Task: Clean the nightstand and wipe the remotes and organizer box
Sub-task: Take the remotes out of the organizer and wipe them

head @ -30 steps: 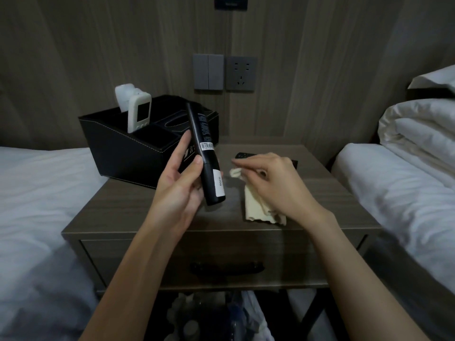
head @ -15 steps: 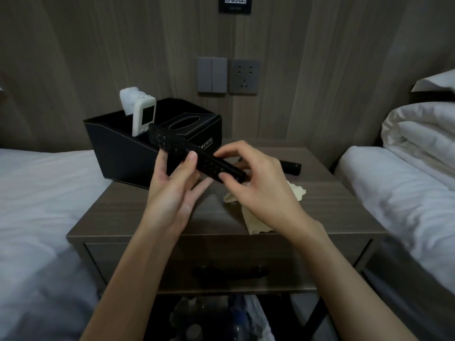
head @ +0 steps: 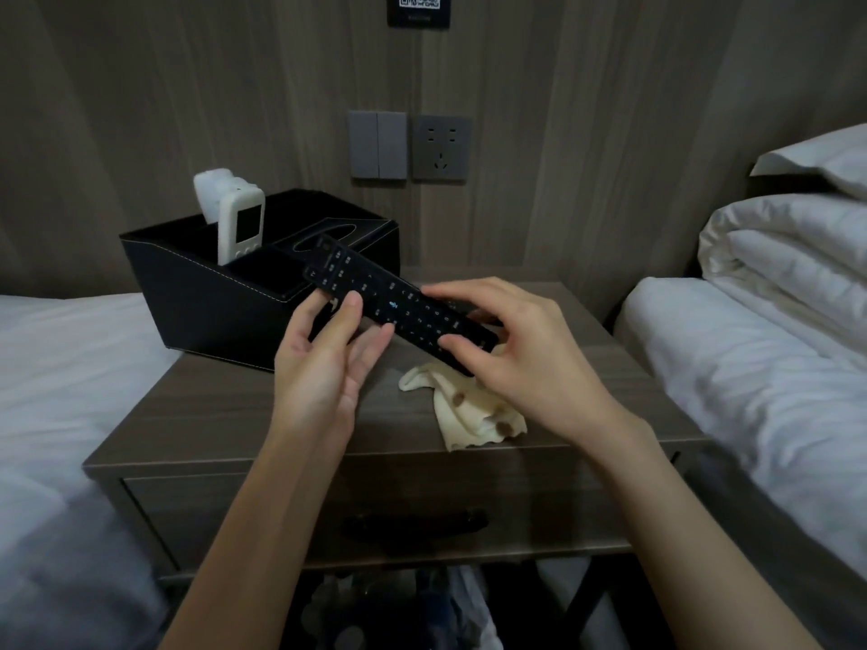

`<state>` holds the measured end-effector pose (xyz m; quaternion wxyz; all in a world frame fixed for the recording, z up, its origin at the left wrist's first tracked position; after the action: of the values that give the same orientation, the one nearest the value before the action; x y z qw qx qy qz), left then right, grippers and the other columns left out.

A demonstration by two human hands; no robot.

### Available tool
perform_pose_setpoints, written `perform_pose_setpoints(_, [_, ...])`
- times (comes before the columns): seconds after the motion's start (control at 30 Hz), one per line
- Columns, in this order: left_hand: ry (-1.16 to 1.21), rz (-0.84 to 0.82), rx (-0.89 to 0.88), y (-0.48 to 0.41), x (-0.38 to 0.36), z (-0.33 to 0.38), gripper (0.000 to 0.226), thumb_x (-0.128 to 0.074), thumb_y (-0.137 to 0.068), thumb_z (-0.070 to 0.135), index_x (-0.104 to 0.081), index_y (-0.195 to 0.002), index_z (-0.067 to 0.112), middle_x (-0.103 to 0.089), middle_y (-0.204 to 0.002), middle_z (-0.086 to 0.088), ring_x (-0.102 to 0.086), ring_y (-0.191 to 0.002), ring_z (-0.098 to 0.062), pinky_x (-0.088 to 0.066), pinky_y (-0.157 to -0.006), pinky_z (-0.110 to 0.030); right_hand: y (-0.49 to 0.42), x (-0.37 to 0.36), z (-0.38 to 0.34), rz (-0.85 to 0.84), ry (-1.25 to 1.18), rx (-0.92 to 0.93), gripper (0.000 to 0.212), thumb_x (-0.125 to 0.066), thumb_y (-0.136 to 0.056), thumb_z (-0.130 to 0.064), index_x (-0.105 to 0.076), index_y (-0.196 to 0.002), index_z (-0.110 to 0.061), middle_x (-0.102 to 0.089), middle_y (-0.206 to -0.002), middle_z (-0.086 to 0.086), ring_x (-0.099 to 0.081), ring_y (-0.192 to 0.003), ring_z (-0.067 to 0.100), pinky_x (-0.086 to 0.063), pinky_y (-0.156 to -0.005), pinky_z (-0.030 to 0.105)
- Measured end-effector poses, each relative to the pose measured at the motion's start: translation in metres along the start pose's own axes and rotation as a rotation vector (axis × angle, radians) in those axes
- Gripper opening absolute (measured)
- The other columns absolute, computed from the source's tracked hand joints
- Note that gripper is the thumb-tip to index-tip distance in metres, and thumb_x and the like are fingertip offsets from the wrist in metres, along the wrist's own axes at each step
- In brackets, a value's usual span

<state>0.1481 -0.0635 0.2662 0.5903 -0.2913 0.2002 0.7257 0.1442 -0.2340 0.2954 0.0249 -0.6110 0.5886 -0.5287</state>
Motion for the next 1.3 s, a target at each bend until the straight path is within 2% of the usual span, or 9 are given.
perform_pose_setpoints(0.13, [0.04,0.047,0.027,0.003,-0.011,-0.012,0.036,-0.061,-0.091,0.011,-0.059,-0.127,0.016,-0.072,-0.104,-0.002,-0.073,-0.088,-0.011,-0.055,-0.065,-0.017,0.004,0.003,0.005,0.002,0.037,0.005,0.044,-0.064,-0.09,-0.013,-0.057,-0.133,-0.023,-0.06,-0.124,-0.012,-0.053,-0.117,-0.001,-0.042,-0.103,0.022])
perform_pose_setpoints(0.3, [0.063,0.055,0.083,0.002,-0.019,-0.023,0.036,-0.063,-0.09,0.013,-0.06,-0.126,0.017,-0.069,-0.116,-0.008,-0.072,-0.096,-0.018,-0.057,-0.068,-0.019,0.009,0.008,0.013,0.022,0.109,0.005,0.059,-0.076,-0.081,-0.022,-0.054,-0.136,-0.023,-0.058,-0.127,-0.012,-0.054,-0.118,0.003,-0.047,-0.101,0.032])
perform_pose_setpoints(0.5, [-0.041,-0.128,0.092,0.003,-0.034,-0.028,0.037,-0.06,-0.09,0.011,-0.055,-0.126,0.019,-0.071,-0.111,-0.009,-0.072,-0.093,-0.018,-0.059,-0.071,-0.023,0.008,0.024,0.033,0.077,0.141,-0.036,0.055,-0.073,-0.084,-0.017,-0.054,-0.137,-0.019,-0.059,-0.131,-0.007,-0.054,-0.121,0.006,-0.044,-0.105,0.029])
perform_pose_setpoints(0.6, [-0.34,-0.253,0.047,0.008,-0.036,-0.036,0.047,-0.066,-0.085,0.013,-0.052,-0.129,0.021,-0.068,-0.115,-0.004,-0.07,-0.099,-0.012,-0.057,-0.088,-0.032,0.011,0.039,0.056,0.132,0.169,-0.13,0.052,-0.07,-0.086,-0.016,-0.054,-0.136,-0.017,-0.059,-0.132,-0.006,-0.052,-0.123,0.007,-0.04,-0.108,0.027])
perform_pose_setpoints(0.77, [-0.964,-0.418,-0.228,0.015,-0.04,-0.052,0.042,-0.071,-0.084,0.031,-0.057,-0.123,0.039,-0.059,-0.119,0.019,-0.054,-0.112,0.006,-0.044,-0.097,-0.018,0.024,0.06,0.094,0.094,0.22,-0.362,0.049,-0.066,-0.09,-0.019,-0.052,-0.138,-0.022,-0.06,-0.132,-0.006,-0.054,-0.122,0.011,-0.041,-0.105,0.029])
perform_pose_setpoints(0.87, [-1.271,-0.483,-0.372,0.017,-0.037,-0.063,0.054,-0.073,-0.077,0.044,-0.053,-0.126,0.047,-0.05,-0.12,0.03,-0.042,-0.117,0.004,-0.029,-0.099,-0.013,0.029,0.058,0.104,-0.006,0.225,-0.43,0.05,-0.063,-0.092,-0.021,-0.05,-0.14,-0.025,-0.062,-0.13,-0.004,-0.055,-0.121,0.014,-0.043,-0.103,0.03])
perform_pose_setpoints(0.93, [-1.423,-0.502,-0.468,0.015,-0.034,-0.069,0.052,-0.073,-0.078,0.042,-0.056,-0.127,0.044,-0.049,-0.123,0.028,-0.039,-0.121,-0.001,-0.023,-0.102,-0.016,0.03,0.053,0.108,-0.094,0.243,-0.453,0.05,-0.062,-0.093,-0.022,-0.047,-0.141,-0.025,-0.06,-0.132,-0.002,-0.054,-0.123,0.017,-0.041,-0.102,0.03])
perform_pose_setpoints(1.1, [-1.546,-0.463,-0.575,0.005,-0.024,-0.067,0.03,-0.066,-0.088,0.03,-0.067,-0.117,0.038,-0.061,-0.121,0.017,-0.045,-0.119,-0.008,-0.019,-0.097,-0.019,0.027,0.04,0.114,-0.263,0.266,-0.497,0.051,-0.058,-0.096,-0.023,-0.042,-0.145,-0.025,-0.05,-0.144,0.003,-0.045,-0.132,0.021,-0.035,-0.11,0.033])
perform_pose_setpoints(1.3, [-1.621,-0.454,-0.557,-0.005,-0.014,-0.06,0.031,-0.06,-0.093,0.024,-0.065,-0.123,0.032,-0.059,-0.127,0.015,-0.043,-0.127,-0.01,-0.016,-0.099,-0.019,0.024,0.035,0.117,-0.314,0.287,-0.518,0.048,-0.055,-0.097,-0.019,-0.043,-0.144,-0.02,-0.049,-0.144,0.005,-0.045,-0.132,0.02,-0.032,-0.107,0.026])
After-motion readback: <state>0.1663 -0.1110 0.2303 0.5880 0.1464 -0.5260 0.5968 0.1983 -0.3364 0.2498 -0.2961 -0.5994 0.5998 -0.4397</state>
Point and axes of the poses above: each hand's wrist, its own y-axis away from the middle knuckle, its own x-axis out of the back of the hand, z = x × y, the point moved 3 cm from there along -y, towards the middle knuckle
